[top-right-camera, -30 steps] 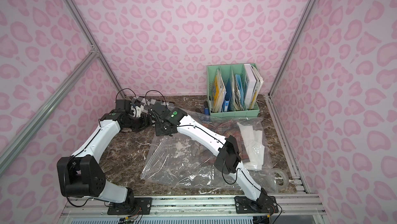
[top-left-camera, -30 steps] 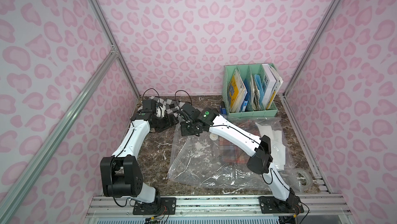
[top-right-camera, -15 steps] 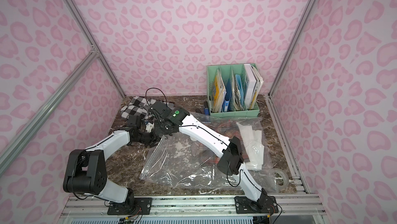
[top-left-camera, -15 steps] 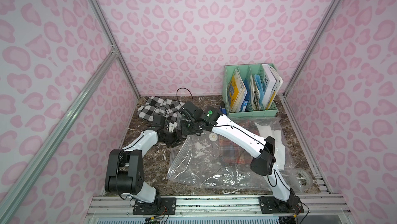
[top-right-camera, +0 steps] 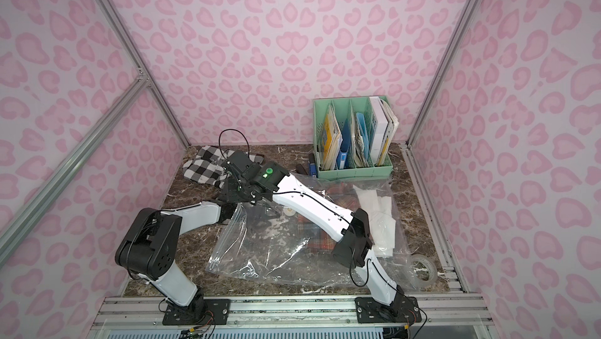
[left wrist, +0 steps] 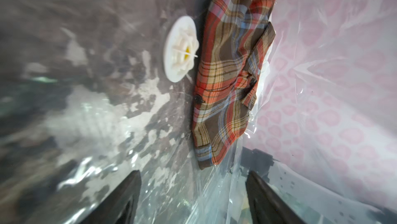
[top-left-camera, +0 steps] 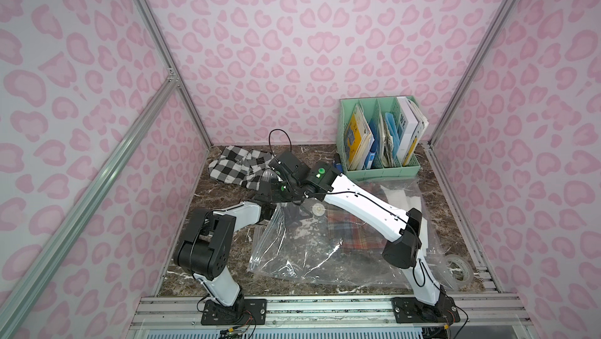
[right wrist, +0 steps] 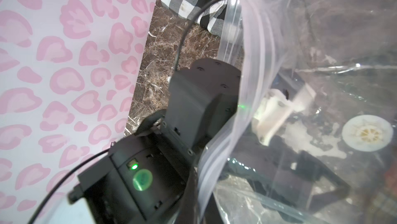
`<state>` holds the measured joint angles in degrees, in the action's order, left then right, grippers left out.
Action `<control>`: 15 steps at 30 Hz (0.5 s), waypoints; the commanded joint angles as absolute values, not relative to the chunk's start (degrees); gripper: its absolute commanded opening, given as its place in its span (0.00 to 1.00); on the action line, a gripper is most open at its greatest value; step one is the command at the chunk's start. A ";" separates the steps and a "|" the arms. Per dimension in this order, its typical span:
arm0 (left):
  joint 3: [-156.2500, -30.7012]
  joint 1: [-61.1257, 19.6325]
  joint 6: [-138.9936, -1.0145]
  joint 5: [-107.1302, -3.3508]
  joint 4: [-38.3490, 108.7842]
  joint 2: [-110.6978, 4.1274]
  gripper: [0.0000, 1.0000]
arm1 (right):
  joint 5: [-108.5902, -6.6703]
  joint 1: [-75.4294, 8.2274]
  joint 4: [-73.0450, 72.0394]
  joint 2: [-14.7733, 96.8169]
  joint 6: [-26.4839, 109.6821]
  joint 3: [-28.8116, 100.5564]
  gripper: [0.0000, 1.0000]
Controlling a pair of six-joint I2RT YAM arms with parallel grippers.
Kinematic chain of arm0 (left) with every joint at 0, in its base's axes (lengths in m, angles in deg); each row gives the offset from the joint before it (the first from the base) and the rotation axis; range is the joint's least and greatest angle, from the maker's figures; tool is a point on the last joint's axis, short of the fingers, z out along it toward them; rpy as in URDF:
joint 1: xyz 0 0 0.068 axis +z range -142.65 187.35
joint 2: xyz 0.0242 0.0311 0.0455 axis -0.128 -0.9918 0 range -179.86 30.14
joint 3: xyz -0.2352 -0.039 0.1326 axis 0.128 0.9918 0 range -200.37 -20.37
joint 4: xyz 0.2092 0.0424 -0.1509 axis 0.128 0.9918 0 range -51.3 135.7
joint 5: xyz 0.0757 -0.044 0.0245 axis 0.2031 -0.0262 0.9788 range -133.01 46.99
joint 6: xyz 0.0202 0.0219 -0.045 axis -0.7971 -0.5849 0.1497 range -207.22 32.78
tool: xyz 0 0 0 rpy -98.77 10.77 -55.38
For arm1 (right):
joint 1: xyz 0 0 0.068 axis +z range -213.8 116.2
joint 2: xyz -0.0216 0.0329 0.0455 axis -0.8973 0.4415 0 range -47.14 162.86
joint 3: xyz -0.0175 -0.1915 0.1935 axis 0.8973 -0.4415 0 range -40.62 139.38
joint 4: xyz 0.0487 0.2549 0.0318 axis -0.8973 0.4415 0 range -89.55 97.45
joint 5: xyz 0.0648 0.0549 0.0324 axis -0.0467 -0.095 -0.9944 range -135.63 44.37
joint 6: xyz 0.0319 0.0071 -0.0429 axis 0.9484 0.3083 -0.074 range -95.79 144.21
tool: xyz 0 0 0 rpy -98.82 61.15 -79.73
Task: Take the shirt out of the vacuum bag
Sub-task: Take out the shirt from the vacuum bag.
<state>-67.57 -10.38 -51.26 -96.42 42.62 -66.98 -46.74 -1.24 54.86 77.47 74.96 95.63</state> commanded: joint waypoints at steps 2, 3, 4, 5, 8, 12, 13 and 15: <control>-66.88 -14.32 -47.43 -97.34 34.38 -68.62 0.82 | -47.86 -0.79 51.41 77.57 76.02 95.61 0.00; -66.86 -15.62 -47.13 -96.87 33.81 -69.40 0.82 | -47.90 -0.70 51.26 77.64 76.14 95.61 0.00; -66.87 -16.61 -46.87 -96.30 33.57 -70.16 0.82 | -47.90 -0.63 51.16 77.59 76.27 95.53 0.00; -66.71 -17.60 -46.17 -95.75 32.66 -71.05 0.82 | -47.92 -0.57 50.84 77.61 76.25 95.52 0.00; -66.46 -19.81 -43.69 -92.76 30.30 -73.37 0.83 | -48.24 -0.36 50.04 77.88 76.41 95.39 0.00; -67.09 -21.93 -40.11 -89.28 26.43 -76.61 0.83 | -48.18 0.01 49.32 78.01 76.68 95.35 0.00; -67.55 -22.55 -39.41 -88.74 26.04 -77.39 0.83 | -48.19 0.09 49.24 78.01 76.73 95.35 0.00; -68.18 -23.38 -37.49 -87.32 24.71 -78.98 0.83 | -48.21 0.18 49.22 78.01 76.77 95.35 0.00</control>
<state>-67.96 -22.58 -41.20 -95.39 24.53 -77.05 -46.95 -0.17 53.16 77.96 76.46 95.47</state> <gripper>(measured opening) 0.833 0.054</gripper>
